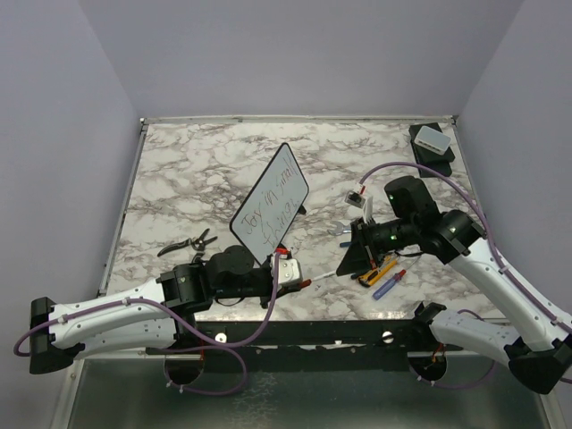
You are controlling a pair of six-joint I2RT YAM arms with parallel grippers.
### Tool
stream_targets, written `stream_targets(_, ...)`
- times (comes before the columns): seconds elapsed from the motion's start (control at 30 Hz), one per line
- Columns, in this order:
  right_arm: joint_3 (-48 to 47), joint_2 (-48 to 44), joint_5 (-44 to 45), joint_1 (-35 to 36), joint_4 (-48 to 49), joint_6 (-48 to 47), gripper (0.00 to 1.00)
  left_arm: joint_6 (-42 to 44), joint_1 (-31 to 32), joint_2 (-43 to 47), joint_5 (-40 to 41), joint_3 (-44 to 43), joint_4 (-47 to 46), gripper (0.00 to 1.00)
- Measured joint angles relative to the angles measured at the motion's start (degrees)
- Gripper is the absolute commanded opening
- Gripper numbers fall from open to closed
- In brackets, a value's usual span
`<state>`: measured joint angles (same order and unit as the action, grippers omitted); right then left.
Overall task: Write a sentence on the whiteboard
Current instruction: Close the whiteboard marker at the center of the board.
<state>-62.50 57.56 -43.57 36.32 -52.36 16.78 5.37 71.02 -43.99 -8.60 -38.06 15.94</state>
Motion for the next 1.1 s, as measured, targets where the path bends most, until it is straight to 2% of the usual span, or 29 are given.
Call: stream_targets(1.1,4.85,3.19,-5.38,-0.07,5.62,-0.31,0.00,2.16,0.33,-2.93,0.28,-0.46,0.26,0.00)
